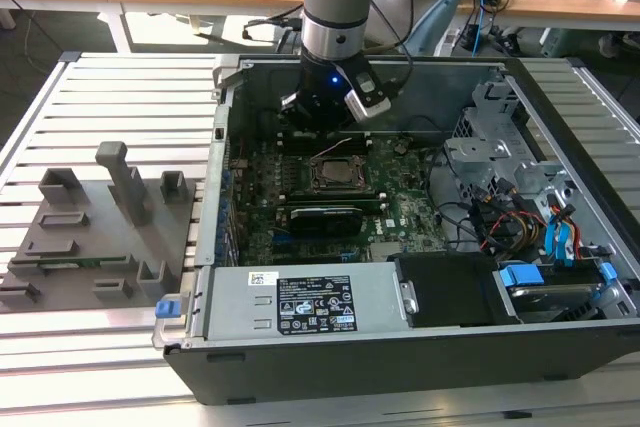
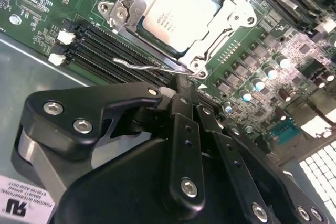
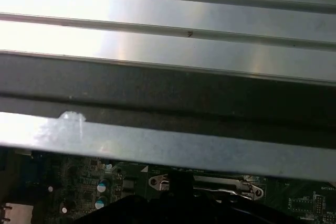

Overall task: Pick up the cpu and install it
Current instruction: 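Install the first cpu locking lever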

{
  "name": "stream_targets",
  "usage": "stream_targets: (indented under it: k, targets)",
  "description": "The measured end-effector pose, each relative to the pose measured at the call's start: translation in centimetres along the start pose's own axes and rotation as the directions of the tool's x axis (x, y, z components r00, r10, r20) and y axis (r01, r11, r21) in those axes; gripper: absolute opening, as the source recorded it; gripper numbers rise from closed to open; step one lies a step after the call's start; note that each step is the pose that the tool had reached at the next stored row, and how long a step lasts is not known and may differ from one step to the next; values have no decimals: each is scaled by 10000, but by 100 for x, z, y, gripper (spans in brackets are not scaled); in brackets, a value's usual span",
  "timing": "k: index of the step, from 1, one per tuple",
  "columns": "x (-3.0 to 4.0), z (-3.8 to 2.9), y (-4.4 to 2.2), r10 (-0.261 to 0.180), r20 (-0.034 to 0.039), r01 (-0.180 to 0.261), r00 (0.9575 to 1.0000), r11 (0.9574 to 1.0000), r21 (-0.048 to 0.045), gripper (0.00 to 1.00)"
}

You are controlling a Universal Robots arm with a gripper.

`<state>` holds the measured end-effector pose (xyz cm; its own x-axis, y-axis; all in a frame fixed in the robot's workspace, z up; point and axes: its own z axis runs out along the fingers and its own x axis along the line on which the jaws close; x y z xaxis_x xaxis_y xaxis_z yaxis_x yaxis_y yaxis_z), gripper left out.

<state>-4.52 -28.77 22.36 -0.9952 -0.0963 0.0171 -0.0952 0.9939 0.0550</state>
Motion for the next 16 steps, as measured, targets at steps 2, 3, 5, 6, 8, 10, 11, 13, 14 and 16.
stream_targets:
  k: [2, 3, 5, 6, 8, 10, 11, 13, 14, 16]
  targets:
    - [-10, 28, 10, -7, -1, 7, 10000, 10000, 1, 11]
    - [-24, 38, 12, -18, -3, 18, 10000, 10000, 2, 11]
    - [-53, 48, 10, -42, -4, 42, 10000, 10000, 2, 11]
    - [-62, 51, 9, -51, -4, 51, 10000, 10000, 2, 11]
    - [-89, 62, 7, -68, -5, 68, 10000, 10000, 0, 11]
    - [-112, 75, 5, -79, -10, 79, 10000, 10000, 2, 11]
    - [-126, 82, 3, -84, -13, 84, 10000, 10000, 1, 11]
    - [-148, 95, 1, -92, -19, 92, 10000, 10000, 2, 11]
    - [-159, 103, -1, -97, -21, 97, 10000, 10000, 1, 11]
    - [-196, 125, -4, -114, -30, 114, 9999, 9999, 1, 11]
